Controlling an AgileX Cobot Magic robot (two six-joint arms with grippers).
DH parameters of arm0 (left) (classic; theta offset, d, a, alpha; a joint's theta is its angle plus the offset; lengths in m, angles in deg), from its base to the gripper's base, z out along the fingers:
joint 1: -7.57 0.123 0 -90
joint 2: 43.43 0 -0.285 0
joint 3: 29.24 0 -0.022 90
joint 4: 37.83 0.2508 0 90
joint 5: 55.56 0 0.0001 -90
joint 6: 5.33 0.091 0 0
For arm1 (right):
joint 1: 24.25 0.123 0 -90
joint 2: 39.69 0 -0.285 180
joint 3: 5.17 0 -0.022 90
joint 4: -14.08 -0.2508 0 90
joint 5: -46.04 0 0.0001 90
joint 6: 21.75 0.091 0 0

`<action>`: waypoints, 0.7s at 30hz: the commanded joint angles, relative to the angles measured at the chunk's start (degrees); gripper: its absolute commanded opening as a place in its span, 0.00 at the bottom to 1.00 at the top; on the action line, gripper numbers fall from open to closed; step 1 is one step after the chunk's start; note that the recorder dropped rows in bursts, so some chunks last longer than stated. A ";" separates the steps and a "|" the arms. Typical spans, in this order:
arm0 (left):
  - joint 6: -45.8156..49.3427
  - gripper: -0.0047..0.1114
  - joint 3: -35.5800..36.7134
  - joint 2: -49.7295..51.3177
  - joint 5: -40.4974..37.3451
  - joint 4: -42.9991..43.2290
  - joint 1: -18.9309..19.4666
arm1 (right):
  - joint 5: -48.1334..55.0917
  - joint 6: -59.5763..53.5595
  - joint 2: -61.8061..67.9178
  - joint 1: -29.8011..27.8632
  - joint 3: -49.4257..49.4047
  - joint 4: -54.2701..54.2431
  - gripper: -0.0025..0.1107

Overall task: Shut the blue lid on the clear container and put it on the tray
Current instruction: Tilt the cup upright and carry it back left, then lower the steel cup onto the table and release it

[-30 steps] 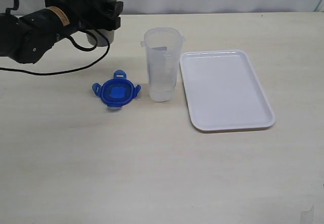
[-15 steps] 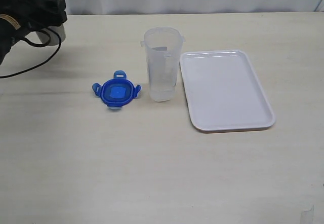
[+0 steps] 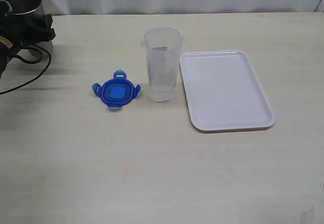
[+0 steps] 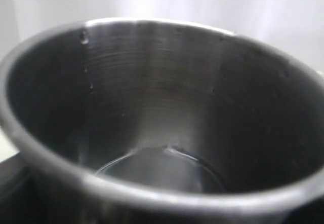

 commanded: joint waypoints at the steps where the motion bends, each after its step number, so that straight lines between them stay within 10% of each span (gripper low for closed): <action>1: 0.37 0.04 -0.96 0.29 3.63 -0.01 0.07 | -0.17 -0.32 -0.25 -0.35 -0.09 -0.05 0.06; 21: 0.59 0.04 -0.96 0.77 1.04 2.48 0.07 | -0.17 -0.32 -0.25 -0.35 -0.09 -0.05 0.06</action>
